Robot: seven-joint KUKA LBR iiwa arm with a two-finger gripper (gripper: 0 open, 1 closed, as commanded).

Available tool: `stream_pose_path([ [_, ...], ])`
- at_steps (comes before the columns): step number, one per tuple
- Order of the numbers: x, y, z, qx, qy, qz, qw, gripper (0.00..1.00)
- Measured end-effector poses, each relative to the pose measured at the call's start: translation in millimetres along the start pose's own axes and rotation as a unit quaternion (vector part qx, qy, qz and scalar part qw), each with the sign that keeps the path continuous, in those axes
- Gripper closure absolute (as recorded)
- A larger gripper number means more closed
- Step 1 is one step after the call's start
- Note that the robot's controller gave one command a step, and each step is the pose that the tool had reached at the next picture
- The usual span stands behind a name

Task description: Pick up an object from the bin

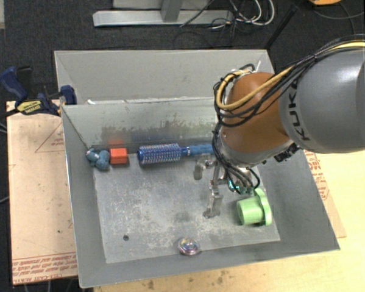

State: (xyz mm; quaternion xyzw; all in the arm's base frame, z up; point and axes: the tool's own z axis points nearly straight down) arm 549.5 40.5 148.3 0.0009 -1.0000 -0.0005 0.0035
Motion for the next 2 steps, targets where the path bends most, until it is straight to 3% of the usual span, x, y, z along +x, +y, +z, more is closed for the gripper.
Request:
stream_pose_path([
  [1,39.6,-88.8,80.0,0.001,-0.0015,-0.111,0.9938,0.0],
  [2,27.0,-137.3,47.2,0.002,-0.0062,-0.075,0.9972,0.0],
])
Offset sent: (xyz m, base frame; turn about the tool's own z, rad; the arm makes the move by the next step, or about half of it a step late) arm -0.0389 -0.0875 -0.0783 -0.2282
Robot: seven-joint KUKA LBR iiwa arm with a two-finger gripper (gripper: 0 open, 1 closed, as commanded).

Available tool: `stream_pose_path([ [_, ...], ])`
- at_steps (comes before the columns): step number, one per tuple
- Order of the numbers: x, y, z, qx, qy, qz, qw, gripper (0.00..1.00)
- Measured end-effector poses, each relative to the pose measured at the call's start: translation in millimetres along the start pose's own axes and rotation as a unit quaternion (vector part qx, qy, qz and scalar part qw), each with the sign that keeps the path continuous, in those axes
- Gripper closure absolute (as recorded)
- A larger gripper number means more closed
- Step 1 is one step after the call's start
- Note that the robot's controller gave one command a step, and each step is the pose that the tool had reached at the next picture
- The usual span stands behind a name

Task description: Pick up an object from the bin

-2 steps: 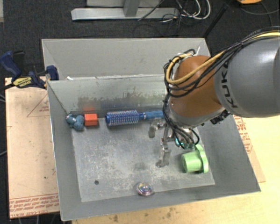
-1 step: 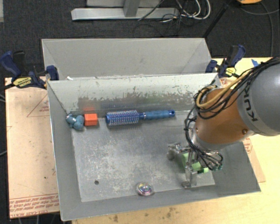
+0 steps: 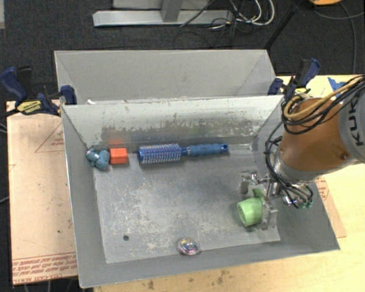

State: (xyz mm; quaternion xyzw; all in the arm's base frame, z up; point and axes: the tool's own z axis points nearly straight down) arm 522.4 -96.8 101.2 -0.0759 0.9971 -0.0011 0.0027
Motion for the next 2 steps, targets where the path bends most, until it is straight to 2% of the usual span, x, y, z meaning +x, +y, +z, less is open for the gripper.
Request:
stream_pose_path([
  [1,5.5,-5.9,1.7,-0.002,0.0023,0.035,0.9994,0.0],
  [2,4.5,-9.5,31.8,-0.002,0.003,0.097,0.9953,0.0],
])
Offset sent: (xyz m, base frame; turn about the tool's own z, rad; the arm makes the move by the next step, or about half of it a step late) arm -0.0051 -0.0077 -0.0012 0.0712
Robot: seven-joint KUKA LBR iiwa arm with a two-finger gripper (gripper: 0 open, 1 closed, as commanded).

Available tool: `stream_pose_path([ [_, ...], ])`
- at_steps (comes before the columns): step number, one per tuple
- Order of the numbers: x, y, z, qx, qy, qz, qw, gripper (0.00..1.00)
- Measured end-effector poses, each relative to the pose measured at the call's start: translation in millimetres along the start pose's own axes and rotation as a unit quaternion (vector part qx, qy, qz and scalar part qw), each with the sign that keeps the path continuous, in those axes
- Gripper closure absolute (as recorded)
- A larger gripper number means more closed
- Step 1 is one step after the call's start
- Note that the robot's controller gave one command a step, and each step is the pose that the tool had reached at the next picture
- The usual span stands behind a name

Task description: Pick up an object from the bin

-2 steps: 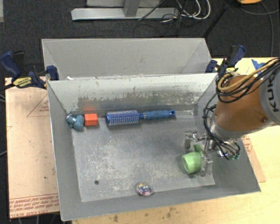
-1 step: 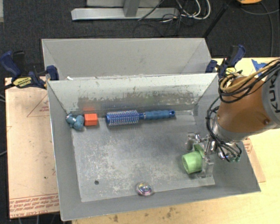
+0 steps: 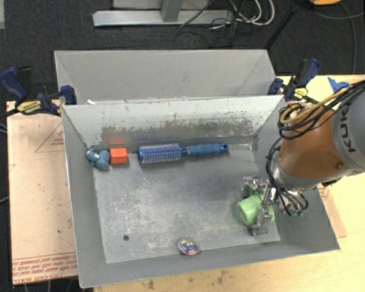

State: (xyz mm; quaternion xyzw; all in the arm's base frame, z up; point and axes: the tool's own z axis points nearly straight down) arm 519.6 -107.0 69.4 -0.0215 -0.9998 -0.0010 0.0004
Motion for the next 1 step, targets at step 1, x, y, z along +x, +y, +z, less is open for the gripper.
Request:
stream_pose_path([
  [1,-0.4,0.4,0.0,0.0,-0.0005,0.0,1.0,0.0],
])
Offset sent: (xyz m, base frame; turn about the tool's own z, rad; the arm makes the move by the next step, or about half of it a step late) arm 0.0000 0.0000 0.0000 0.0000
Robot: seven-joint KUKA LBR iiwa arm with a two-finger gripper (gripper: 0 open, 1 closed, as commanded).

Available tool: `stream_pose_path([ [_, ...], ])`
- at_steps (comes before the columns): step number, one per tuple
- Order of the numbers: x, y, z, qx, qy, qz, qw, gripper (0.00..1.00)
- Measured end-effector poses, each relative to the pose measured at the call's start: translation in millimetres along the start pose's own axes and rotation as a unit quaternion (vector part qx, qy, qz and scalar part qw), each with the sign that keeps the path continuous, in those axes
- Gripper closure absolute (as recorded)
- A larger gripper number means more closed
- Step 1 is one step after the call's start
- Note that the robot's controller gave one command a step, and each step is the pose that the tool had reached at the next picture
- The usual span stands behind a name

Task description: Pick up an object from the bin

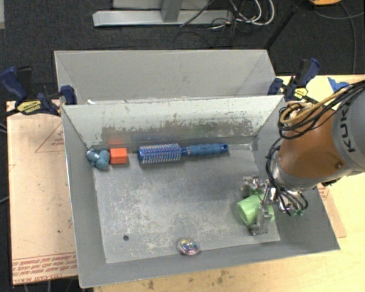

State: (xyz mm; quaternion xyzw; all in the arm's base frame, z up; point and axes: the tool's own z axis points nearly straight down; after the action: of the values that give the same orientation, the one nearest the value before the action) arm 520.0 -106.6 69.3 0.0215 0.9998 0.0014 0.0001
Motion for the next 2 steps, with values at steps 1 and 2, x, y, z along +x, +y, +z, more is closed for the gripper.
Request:
stream_pose_path([
  [1,-3.5,0.2,-4.1,0.0,-0.0051,0.0,1.0,1.0],
  [2,-4.7,0.7,-22.6,0.001,-0.0021,-0.001,1.0,1.0],
])
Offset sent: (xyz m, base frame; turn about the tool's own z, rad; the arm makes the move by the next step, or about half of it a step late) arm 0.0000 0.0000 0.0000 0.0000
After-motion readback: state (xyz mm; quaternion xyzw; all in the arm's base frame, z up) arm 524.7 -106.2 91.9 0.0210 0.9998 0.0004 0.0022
